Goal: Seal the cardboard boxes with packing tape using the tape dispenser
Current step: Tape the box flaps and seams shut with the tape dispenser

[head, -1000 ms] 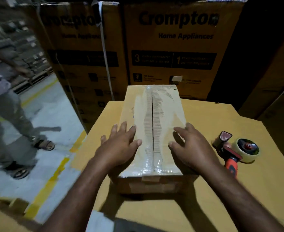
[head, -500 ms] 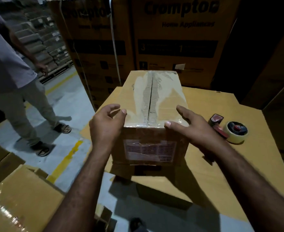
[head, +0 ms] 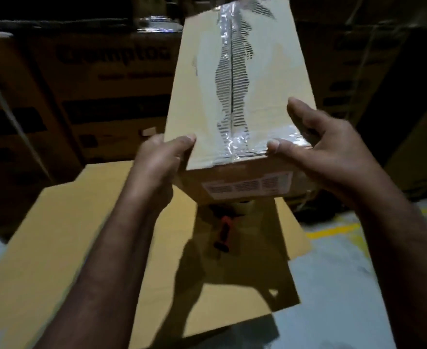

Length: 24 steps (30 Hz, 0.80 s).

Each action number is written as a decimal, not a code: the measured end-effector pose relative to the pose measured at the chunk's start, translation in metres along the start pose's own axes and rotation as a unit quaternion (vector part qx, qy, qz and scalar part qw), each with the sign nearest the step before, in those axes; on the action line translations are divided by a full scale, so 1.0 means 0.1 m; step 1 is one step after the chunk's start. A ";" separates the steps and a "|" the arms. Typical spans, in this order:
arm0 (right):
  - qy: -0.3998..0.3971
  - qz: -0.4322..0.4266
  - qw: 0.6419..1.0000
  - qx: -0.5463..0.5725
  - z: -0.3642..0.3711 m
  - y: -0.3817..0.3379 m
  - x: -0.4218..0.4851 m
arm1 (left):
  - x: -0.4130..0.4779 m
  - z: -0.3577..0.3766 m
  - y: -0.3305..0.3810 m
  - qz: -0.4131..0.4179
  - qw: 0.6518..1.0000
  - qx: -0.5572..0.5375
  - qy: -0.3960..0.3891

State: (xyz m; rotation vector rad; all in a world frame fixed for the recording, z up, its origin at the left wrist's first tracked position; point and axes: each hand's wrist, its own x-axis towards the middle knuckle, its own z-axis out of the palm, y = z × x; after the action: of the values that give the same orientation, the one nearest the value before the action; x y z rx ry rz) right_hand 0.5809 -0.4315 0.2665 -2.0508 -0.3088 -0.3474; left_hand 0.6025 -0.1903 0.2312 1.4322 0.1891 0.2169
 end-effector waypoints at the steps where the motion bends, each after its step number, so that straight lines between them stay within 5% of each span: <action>1: 0.018 0.012 1.000 -0.019 -0.15 0.05 -0.04 | 0.03 0.18 -0.06 -0.021 0.999 0.015 -0.035; 10: 0.114 0.126 0.984 -0.048 -1.37 0.93 -0.35 | 0.02 1.76 -0.57 -0.021 0.979 0.049 -0.196; 24: 0.049 0.225 0.972 0.048 -2.81 3.20 0.12 | 0.19 3.93 -1.46 -0.094 0.969 0.184 -0.133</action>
State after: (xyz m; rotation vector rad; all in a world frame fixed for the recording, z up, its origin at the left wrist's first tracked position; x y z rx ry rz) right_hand 0.6735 -0.8293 0.1447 -1.9336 0.1985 -0.1490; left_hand 0.7273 -0.5800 0.1373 1.7821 0.1482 -0.1761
